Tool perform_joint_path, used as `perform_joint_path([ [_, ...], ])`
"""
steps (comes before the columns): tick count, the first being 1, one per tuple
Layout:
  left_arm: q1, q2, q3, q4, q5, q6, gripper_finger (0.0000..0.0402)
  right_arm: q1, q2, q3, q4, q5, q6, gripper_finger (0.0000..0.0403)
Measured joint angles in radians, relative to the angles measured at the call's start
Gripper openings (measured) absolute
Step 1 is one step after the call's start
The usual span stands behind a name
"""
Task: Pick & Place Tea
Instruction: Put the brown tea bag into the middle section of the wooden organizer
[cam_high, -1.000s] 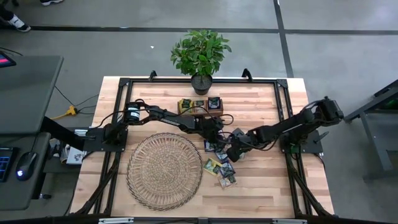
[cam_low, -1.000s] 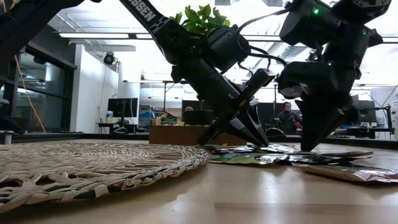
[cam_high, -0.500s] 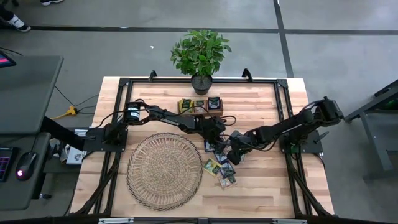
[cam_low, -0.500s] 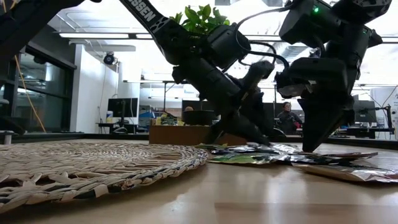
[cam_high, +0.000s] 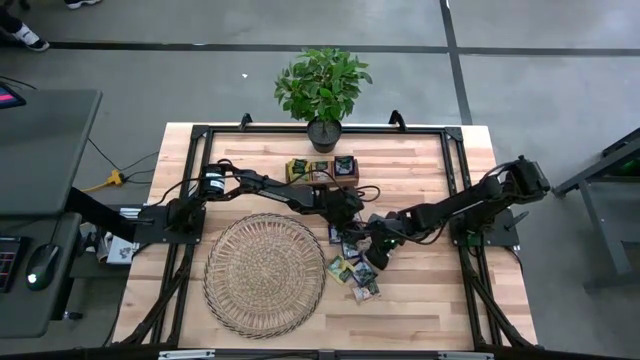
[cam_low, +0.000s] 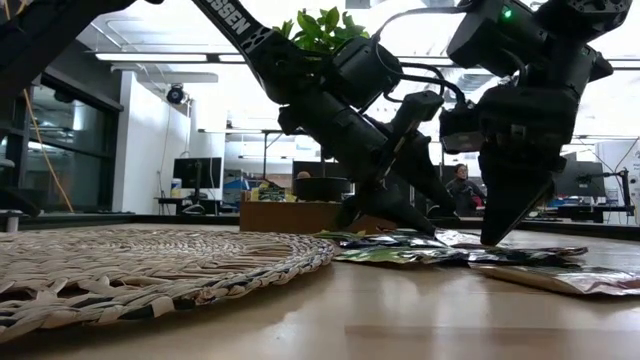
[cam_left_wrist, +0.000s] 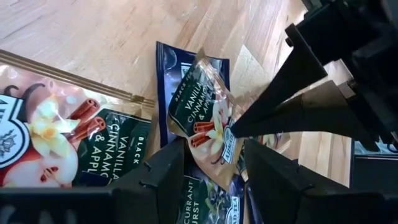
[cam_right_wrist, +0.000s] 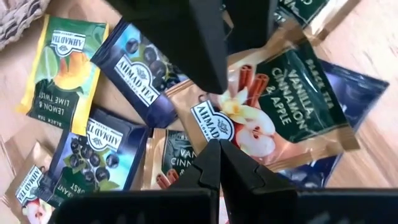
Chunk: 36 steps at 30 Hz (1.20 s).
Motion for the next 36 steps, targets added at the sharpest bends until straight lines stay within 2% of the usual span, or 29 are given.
perform_joint_path([
  [28, -0.001, 0.0, 0.0, 0.001, -0.043, -0.019, 0.0168, 0.079, 0.001, -0.001, 0.02, 0.036, -0.099, 0.0],
  [36, -0.001, 0.0, 0.001, -0.003, -0.058, -0.019, 0.0168, 0.096, 0.089, 0.001, 0.15, -0.007, -0.111, 0.0],
])
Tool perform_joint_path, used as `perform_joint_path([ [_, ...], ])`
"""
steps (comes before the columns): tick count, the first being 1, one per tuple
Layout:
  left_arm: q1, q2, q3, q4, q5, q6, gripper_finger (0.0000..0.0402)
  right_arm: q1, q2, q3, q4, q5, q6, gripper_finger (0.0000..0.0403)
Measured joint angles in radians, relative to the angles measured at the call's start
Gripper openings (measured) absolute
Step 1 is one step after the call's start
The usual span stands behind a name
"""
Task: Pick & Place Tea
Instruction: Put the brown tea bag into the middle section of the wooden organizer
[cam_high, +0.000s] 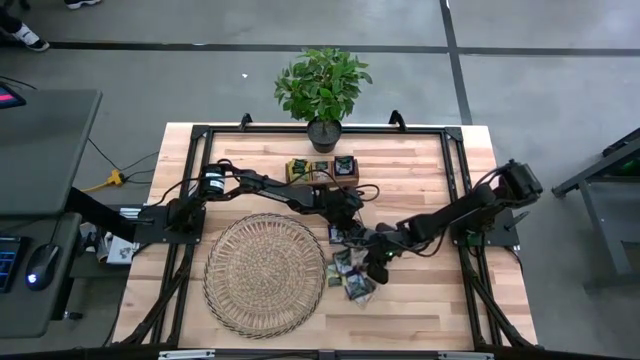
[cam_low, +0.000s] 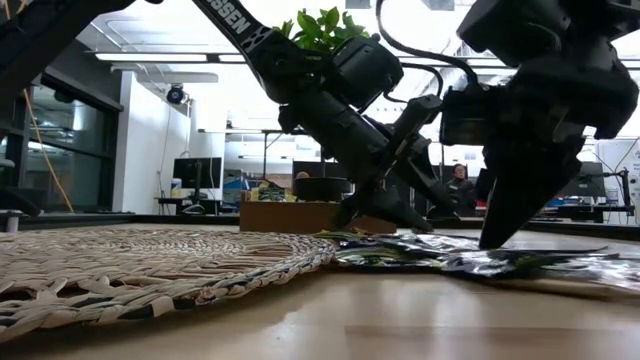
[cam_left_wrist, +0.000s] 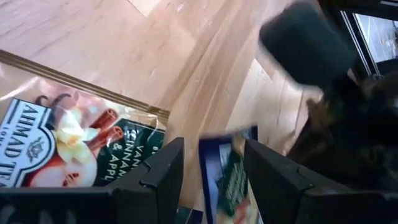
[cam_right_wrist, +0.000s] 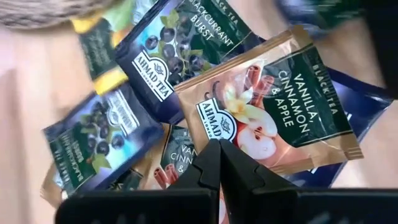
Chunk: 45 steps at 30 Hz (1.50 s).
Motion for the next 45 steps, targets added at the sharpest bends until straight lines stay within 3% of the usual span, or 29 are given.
perform_joint_path([
  [11, 0.0, -0.002, 0.002, -0.116, 0.054, 0.025, 0.0168, 0.003, 0.044, 0.0, 0.065, -0.004, 0.039, 0.0],
  [20, -0.001, -0.002, 0.001, -0.124, 0.1, 0.026, 0.0168, -0.014, 0.046, -0.001, 0.07, 0.077, 0.063, 0.0],
  [45, -0.013, 0.002, -0.002, -0.12, 0.23, 0.02, 0.0168, -0.035, 0.046, -0.002, 0.078, 0.116, 0.081, 0.0],
])
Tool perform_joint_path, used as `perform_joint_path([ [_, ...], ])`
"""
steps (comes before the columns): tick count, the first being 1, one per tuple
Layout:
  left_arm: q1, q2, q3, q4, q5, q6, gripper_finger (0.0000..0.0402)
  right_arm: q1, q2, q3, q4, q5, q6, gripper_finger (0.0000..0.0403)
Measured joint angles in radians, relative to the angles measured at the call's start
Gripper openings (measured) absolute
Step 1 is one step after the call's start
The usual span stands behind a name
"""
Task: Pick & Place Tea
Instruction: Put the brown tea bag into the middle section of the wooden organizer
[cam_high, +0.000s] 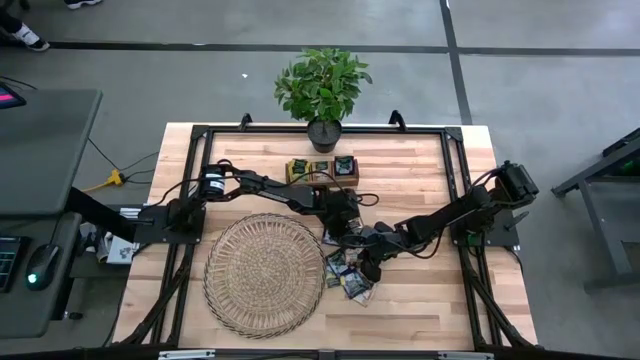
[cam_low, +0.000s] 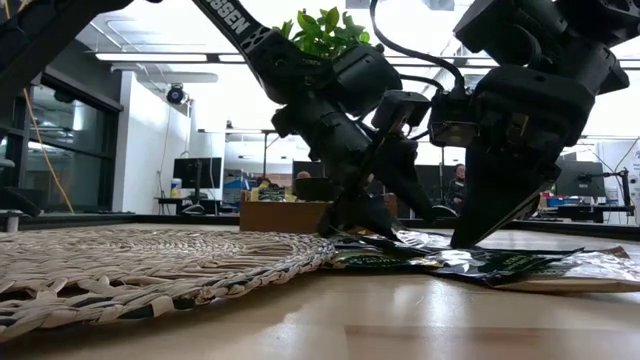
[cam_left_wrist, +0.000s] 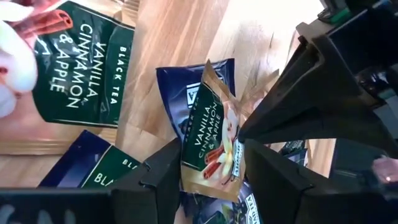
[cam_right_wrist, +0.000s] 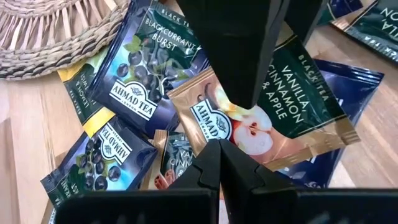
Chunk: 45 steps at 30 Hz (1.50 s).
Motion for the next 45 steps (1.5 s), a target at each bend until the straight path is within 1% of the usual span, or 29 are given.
perform_joint_path([
  [6, 0.0, 0.001, 0.0, 0.034, 0.059, -0.007, 0.0168, -0.002, 0.001, 0.001, 0.0, -0.004, 0.017, 0.0],
  [10, 0.001, 0.001, 0.0, 0.04, 0.055, -0.007, 0.0152, -0.002, 0.001, 0.0, 0.001, -0.003, 0.024, 0.0],
  [14, 0.014, 0.001, 0.0, 0.041, 0.064, -0.013, 0.0111, -0.003, 0.001, 0.0, 0.001, -0.002, 0.03, 0.0],
  [21, 0.026, 0.001, 0.0, 0.029, 0.069, -0.021, 0.0019, -0.003, 0.002, 0.001, 0.001, -0.002, 0.034, 0.0],
  [23, 0.026, 0.001, 0.001, 0.03, 0.066, -0.007, 0.0006, -0.003, 0.002, 0.001, 0.001, -0.003, 0.032, 0.0],
  [25, 0.026, 0.001, 0.001, 0.029, 0.066, 0.009, 0.0012, -0.003, 0.002, 0.001, 0.001, -0.004, 0.031, 0.0],
  [29, 0.026, 0.001, 0.001, 0.024, 0.056, 0.041, 0.004, -0.003, 0.002, 0.001, 0.001, -0.007, 0.03, 0.0],
  [34, 0.034, 0.0, 0.001, 0.019, 0.011, 0.056, 0.0082, -0.003, 0.002, 0.001, 0.0, -0.013, 0.029, 0.0],
  [37, 0.047, 0.0, 0.001, 0.018, 0.004, 0.059, 0.0109, -0.003, 0.002, 0.001, -0.007, -0.02, 0.054, 0.0],
  [41, 0.064, 0.0, 0.002, 0.019, 0.012, 0.048, 0.014, -0.003, 0.002, 0.002, -0.008, -0.03, 0.061, 0.0],
  [45, 0.068, 0.0, 0.002, 0.017, 0.019, 0.034, 0.0158, -0.003, 0.002, 0.002, -0.008, -0.036, 0.069, 0.0],
])
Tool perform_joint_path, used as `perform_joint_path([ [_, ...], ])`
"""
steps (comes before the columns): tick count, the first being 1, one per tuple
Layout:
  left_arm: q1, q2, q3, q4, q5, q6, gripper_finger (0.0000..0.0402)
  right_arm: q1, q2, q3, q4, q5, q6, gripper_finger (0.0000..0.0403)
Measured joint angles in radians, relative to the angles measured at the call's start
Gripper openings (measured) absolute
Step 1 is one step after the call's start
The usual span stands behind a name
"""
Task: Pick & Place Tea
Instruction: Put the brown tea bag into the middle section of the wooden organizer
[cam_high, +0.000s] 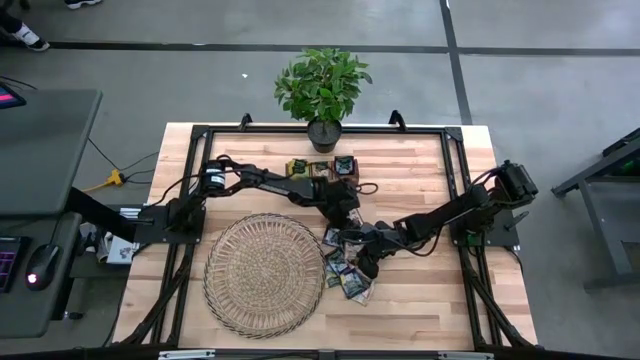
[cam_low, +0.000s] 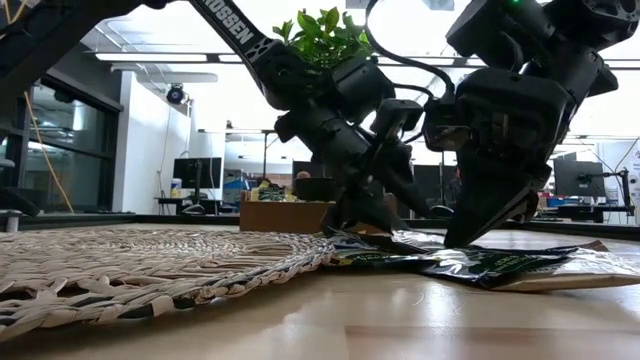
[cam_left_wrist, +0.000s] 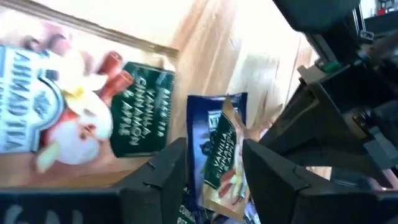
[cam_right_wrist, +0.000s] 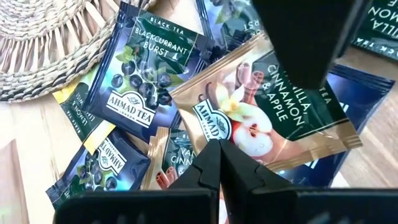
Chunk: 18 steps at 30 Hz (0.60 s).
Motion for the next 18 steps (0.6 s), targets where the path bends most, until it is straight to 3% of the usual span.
perform_joint_path([
  [18, -0.025, 0.0, 0.0, 0.001, 0.101, -0.036, 0.0162, 0.001, 0.0, 0.0, -0.001, -0.021, 0.013, 0.0],
])
